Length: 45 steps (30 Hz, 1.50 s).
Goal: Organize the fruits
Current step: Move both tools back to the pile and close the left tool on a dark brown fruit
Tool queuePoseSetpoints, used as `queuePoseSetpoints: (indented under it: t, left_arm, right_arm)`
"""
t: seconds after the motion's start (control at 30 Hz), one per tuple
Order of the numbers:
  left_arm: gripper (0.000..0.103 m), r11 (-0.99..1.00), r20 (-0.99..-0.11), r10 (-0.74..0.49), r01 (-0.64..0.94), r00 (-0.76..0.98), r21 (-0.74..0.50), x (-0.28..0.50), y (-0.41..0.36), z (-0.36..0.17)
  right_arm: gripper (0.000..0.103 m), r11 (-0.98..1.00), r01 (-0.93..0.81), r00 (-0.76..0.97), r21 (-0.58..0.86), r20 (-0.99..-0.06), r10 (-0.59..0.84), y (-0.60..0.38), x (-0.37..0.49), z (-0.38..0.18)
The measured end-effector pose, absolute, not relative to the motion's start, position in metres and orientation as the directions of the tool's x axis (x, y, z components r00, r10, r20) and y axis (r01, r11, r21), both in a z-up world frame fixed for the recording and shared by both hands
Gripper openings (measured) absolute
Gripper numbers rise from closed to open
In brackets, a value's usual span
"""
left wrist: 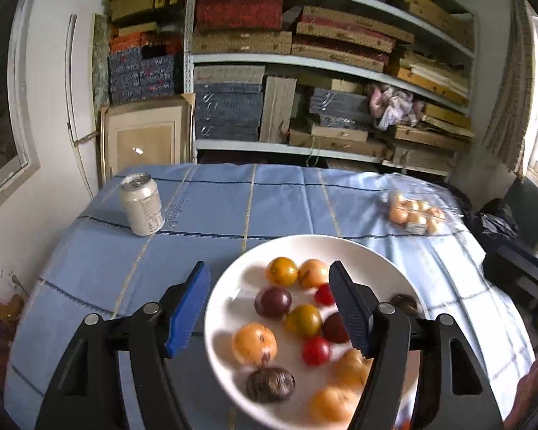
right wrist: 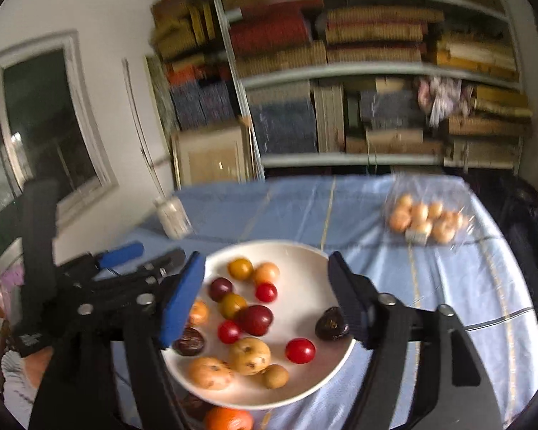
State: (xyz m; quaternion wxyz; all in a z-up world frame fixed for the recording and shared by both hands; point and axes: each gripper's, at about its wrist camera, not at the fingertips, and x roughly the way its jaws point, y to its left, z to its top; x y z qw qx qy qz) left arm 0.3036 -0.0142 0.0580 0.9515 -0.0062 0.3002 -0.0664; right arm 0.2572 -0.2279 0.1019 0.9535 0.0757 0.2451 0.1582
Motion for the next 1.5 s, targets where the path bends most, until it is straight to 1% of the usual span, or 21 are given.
queuePoseSetpoints:
  t: [0.07,0.13,0.17,0.2,0.27,0.37,0.43,0.5,0.7,0.93,1.0,1.03,1.07,1.1,1.17,1.2,1.37,1.43,1.47,1.5]
  left_arm:
    - [0.074,0.991,-0.562,-0.126,0.132,0.817,-0.031,0.278,-0.014,0.056]
    - [0.074,0.991,-0.574,-0.110,0.134,0.812,-0.001,0.251,-0.014,0.041]
    - [0.074,0.990,-0.585,-0.118,0.144,0.803,-0.003,0.239,-0.013,0.033]
    - [0.074,0.987,-0.597,-0.136,0.162,0.791,-0.011,0.226,-0.012,0.024]
    - [0.074,0.982,-0.634,-0.150,0.190,0.759,-0.005,0.201,-0.013,0.000]
    - [0.074,0.971,-0.664,-0.156,0.237,0.731,0.032,0.170,-0.019,-0.029]
    - [0.074,0.961,-0.659,-0.160,0.267,0.735,0.064,0.154,-0.025,-0.035]
    - [0.074,0.954,-0.654,-0.182,0.293,0.734,0.063,0.144,-0.026,-0.038]
    - [0.074,0.941,-0.691,-0.205,0.333,0.693,0.055,0.146,-0.034,-0.052]
    - [0.074,0.924,-0.737,-0.229,0.379,0.636,0.041,0.157,-0.043,-0.065]
    - [0.070,0.920,-0.746,-0.231,0.389,0.625,0.040,0.160,-0.046,-0.068]
    - [0.062,0.919,-0.750,-0.233,0.393,0.619,0.039,0.161,-0.047,-0.069]
    - [0.056,0.917,-0.755,-0.236,0.398,0.612,0.036,0.162,-0.047,-0.070]
    - [0.054,0.914,-0.760,-0.245,0.405,0.602,0.026,0.164,-0.047,-0.071]
    - [0.043,0.907,-0.764,-0.269,0.420,0.586,0.002,0.163,-0.047,-0.071]
    - [0.041,0.904,-0.766,-0.276,0.427,0.581,-0.001,0.163,-0.049,-0.072]
    - [0.040,0.908,-0.753,-0.269,0.418,0.600,0.010,0.160,-0.047,-0.070]
    - [0.040,0.926,-0.727,-0.228,0.376,0.647,0.044,0.157,-0.041,-0.065]
    - [0.040,0.935,-0.720,-0.212,0.352,0.661,0.047,0.158,-0.036,-0.062]
    - [0.040,0.943,-0.716,-0.198,0.329,0.669,0.047,0.159,-0.031,-0.061]
  right_arm:
    - [0.074,0.927,-0.283,0.843,0.245,-0.398,0.363,-0.235,0.228,0.113]
    - [0.075,0.922,-0.297,0.843,0.248,-0.386,0.375,-0.238,0.207,0.112]
    - [0.077,0.922,-0.300,0.847,0.244,-0.376,0.376,-0.241,0.190,0.107]
    - [0.081,0.923,-0.297,0.851,0.245,-0.370,0.372,-0.244,0.181,0.103]
    - [0.083,0.923,-0.269,0.860,0.276,-0.362,0.359,-0.256,0.153,0.081]
    - [0.083,0.905,-0.227,0.845,0.360,-0.390,0.366,-0.277,0.123,0.042]
    - [0.083,0.895,-0.206,0.824,0.396,-0.423,0.377,-0.286,0.109,0.021]
    - [0.083,0.891,-0.208,0.804,0.404,-0.448,0.391,-0.288,0.099,0.010]
    - [0.083,0.902,-0.257,0.787,0.346,-0.467,0.403,-0.274,0.085,0.005]
    - [0.084,0.894,-0.229,0.760,0.386,-0.503,0.412,-0.273,0.093,-0.002]
    - [0.084,0.893,-0.226,0.755,0.390,-0.509,0.414,-0.274,0.095,-0.003]
    - [0.084,0.893,-0.226,0.753,0.390,-0.512,0.414,-0.274,0.096,-0.003]
    - [0.084,0.893,-0.226,0.751,0.389,-0.515,0.415,-0.274,0.096,-0.004]
    - [0.084,0.893,-0.227,0.749,0.389,-0.516,0.415,-0.274,0.097,-0.004]
    - [0.084,0.893,-0.232,0.745,0.385,-0.520,0.418,-0.272,0.097,-0.004]
    - [0.084,0.894,-0.237,0.743,0.381,-0.522,0.419,-0.271,0.097,-0.004]
    - [0.084,0.896,-0.272,0.724,0.352,-0.538,0.431,-0.261,0.096,-0.005]
    - [0.084,0.897,-0.312,0.709,0.313,-0.552,0.439,-0.249,0.094,-0.006]
    - [0.082,0.900,-0.329,0.702,0.287,-0.563,0.436,-0.242,0.093,-0.006]
    - [0.078,0.902,-0.345,0.696,0.258,-0.575,0.430,-0.234,0.092,-0.008]
